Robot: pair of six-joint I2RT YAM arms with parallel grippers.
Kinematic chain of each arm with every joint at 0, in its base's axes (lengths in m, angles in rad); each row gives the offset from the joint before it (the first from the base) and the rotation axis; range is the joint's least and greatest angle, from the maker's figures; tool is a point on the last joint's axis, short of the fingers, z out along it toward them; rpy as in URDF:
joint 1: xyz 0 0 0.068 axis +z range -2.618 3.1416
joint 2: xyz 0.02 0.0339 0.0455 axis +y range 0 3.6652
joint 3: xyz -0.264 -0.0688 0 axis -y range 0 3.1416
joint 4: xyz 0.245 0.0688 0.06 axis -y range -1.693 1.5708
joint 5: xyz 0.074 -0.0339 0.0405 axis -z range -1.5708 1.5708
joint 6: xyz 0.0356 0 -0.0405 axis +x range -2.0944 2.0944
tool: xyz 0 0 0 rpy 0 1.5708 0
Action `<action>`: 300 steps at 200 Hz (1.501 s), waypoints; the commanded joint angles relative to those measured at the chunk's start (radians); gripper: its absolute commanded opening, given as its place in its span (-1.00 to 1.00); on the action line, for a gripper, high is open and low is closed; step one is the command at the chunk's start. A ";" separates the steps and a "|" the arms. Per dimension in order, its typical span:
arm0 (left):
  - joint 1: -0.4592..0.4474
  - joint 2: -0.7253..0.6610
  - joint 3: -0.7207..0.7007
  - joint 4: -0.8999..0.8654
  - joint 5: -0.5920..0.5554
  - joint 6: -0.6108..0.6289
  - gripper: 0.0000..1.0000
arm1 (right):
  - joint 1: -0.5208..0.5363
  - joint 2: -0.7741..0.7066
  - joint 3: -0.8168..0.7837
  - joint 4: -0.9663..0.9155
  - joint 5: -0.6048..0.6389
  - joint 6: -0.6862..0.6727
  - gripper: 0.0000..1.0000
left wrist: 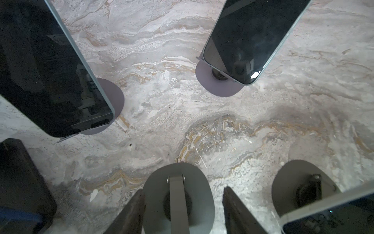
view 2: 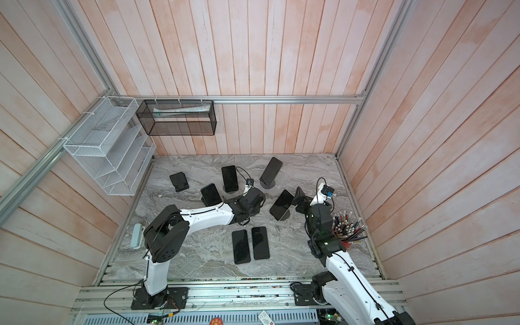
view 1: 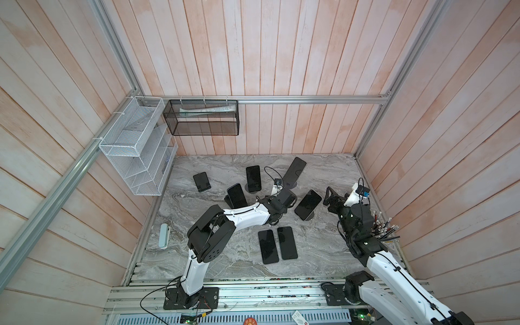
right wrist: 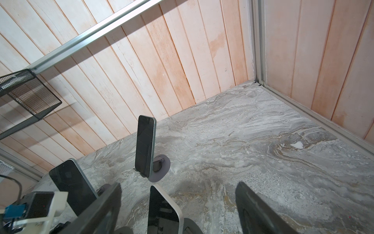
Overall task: Remove the phone from the phone stand
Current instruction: Pick up the phone stand from the center of the table, then place the phone stand at the middle-left of the table.
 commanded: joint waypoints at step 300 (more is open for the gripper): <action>0.830 -0.444 -0.459 0.034 0.133 -0.007 0.00 | -0.005 -0.093 -0.093 0.117 0.003 0.021 0.74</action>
